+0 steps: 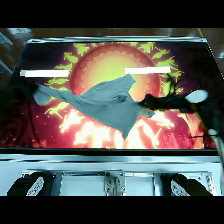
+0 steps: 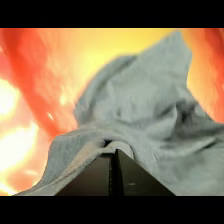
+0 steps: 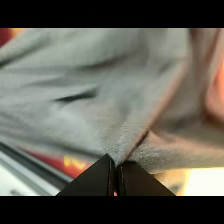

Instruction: Fold the shirts.

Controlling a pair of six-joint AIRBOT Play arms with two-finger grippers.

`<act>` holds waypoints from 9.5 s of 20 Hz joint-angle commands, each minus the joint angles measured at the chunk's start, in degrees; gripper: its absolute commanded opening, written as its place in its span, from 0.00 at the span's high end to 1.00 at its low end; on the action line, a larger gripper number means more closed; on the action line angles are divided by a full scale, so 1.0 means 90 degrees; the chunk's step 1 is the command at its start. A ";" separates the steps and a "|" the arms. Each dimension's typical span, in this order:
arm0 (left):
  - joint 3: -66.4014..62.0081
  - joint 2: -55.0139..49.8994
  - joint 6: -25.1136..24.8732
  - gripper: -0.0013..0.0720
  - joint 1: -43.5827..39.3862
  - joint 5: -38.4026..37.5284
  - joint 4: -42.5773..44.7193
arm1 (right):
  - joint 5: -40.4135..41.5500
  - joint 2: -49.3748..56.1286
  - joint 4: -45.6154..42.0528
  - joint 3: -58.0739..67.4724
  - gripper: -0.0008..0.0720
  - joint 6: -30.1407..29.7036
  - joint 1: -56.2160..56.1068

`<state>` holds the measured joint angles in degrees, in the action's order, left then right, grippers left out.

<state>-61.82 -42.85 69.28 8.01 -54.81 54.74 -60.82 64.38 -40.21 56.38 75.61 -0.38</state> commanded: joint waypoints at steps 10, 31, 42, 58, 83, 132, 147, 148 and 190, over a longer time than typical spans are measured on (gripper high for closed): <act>-0.5819 0.0330 0.0044 0.94 0.1462 -0.0291 0.1022 | -0.2754 -0.3592 -0.2317 0.3179 0.90 0.1273 0.1299; -0.1746 -0.4206 0.0500 0.94 -0.0580 -0.0143 0.1081 | 0.1583 0.2183 0.0279 0.0051 0.89 0.0794 0.1056; -0.1899 -0.4578 0.0690 0.34 0.1260 -0.4352 0.1103 | -0.1758 0.1328 -0.2025 0.1603 0.04 -0.0107 0.2630; 0.3665 -0.3966 -0.0364 0.00 -0.0287 -0.0903 -0.2914 | -0.2225 0.1693 -0.2426 0.1115 0.04 -0.0032 0.3563; 0.2149 -0.4029 -0.0947 0.94 -0.0486 -0.0886 -0.3116 | -0.2127 0.3543 -0.2844 0.1117 0.90 -0.0410 0.2174; -0.0855 -0.4699 0.0656 0.93 0.0359 -0.0010 -0.0945 | 0.3334 0.2977 -0.1226 0.1426 0.90 0.1746 0.0277; 0.2654 -0.3519 0.0406 0.15 0.1955 -0.2467 -0.0636 | -0.2222 0.1598 -0.2667 0.0903 0.23 0.0296 0.3334; 0.2980 -0.3524 0.0284 0.15 0.1836 -0.2268 -0.0957 | -0.2161 0.1598 -0.2569 0.0809 0.23 0.0291 0.3313; -0.0821 -0.1545 0.0551 0.94 0.0527 -0.1008 -0.0015 | -0.0318 0.1333 0.0068 0.1972 0.91 -0.1855 0.2140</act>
<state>-53.56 -61.41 74.22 12.36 -63.99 48.31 -64.03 85.86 -45.65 68.20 67.07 19.51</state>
